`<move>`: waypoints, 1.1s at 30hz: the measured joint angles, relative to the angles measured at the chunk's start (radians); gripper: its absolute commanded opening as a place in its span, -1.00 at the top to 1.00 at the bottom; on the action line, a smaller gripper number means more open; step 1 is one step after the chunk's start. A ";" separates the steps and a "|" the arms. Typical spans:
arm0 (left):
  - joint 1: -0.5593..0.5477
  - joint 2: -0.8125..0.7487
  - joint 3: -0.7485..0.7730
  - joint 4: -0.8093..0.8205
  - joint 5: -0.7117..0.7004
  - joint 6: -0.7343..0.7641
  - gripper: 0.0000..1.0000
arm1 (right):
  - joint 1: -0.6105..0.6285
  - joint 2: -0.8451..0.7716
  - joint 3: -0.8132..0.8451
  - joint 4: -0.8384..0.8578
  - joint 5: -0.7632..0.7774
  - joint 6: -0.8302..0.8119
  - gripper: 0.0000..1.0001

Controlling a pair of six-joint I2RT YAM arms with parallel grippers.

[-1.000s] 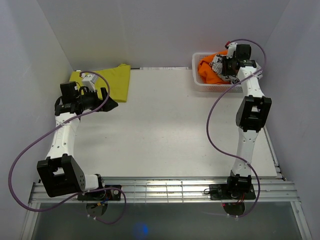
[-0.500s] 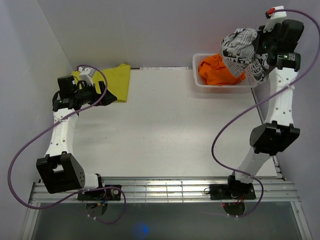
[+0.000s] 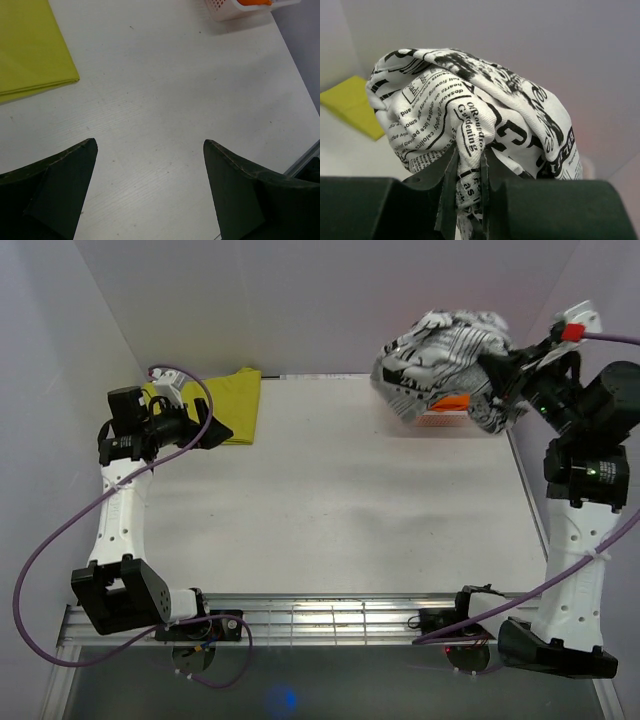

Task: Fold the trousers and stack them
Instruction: Move the trousers to the center of the board, then flatten the trousers out

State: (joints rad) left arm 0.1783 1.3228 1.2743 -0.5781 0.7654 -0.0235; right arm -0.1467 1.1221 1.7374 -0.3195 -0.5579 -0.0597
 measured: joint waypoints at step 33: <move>-0.894 0.263 -0.324 0.017 -0.402 0.549 -0.91 | 0.287 0.310 -0.779 -0.299 0.227 -0.257 -0.60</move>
State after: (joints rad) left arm -0.7158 1.5860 0.9504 -0.5613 0.3634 0.5259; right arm 0.1402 1.4319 0.9581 -0.6186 -0.3309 -0.3172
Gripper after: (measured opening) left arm 0.977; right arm 0.798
